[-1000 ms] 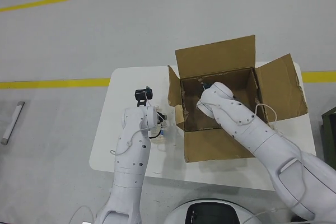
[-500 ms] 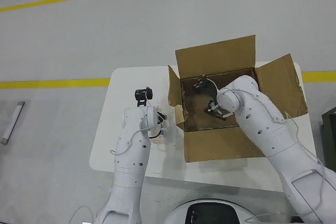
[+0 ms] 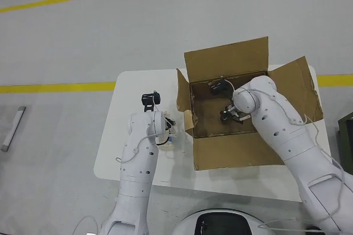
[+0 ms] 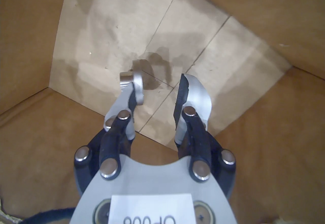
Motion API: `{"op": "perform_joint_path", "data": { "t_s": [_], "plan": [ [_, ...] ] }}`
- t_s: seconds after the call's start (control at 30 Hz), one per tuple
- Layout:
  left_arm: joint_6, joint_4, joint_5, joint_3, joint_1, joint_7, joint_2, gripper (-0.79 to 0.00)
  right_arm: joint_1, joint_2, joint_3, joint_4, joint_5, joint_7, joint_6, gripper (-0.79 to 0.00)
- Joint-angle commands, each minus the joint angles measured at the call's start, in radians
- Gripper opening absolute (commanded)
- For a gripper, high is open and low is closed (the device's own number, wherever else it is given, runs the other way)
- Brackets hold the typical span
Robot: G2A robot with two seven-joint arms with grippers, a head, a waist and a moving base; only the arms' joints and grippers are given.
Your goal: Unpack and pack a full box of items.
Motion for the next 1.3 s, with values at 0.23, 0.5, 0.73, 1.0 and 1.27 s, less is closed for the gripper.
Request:
{"op": "perform_joint_path", "data": {
  "t_s": [0.23, 0.5, 0.73, 1.0, 1.27],
  "plan": [
    [0.000, 0.000, 0.000, 0.000, 0.000, 0.000, 0.000, 0.000, -0.006, -0.024, -0.146, -0.115, -0.165, 0.054, 0.044, -0.105],
    [0.000, 0.000, 0.000, 0.000, 0.000, 0.000, 0.000, 0.000, -0.015, -0.044, -0.224, -0.116, -0.240, 0.081, 0.023, -0.419],
    [0.000, 0.000, 0.000, 0.000, 0.000, 0.000, 0.000, 0.000, 0.009, -0.063, -0.240, -0.011, -0.243, 0.052, 0.041, -0.428],
    [0.000, 0.000, 0.000, 0.000, 0.000, 0.000, 0.000, 0.000, 0.034, -0.082, -0.217, 0.082, -0.194, 0.001, 0.095, -0.437],
    [0.000, 0.000, 0.000, 0.000, 0.000, 0.000, 0.000, 0.000, 0.024, -0.083, -0.170, 0.092, -0.185, -0.060, 0.185, -0.446]
  ]
}}
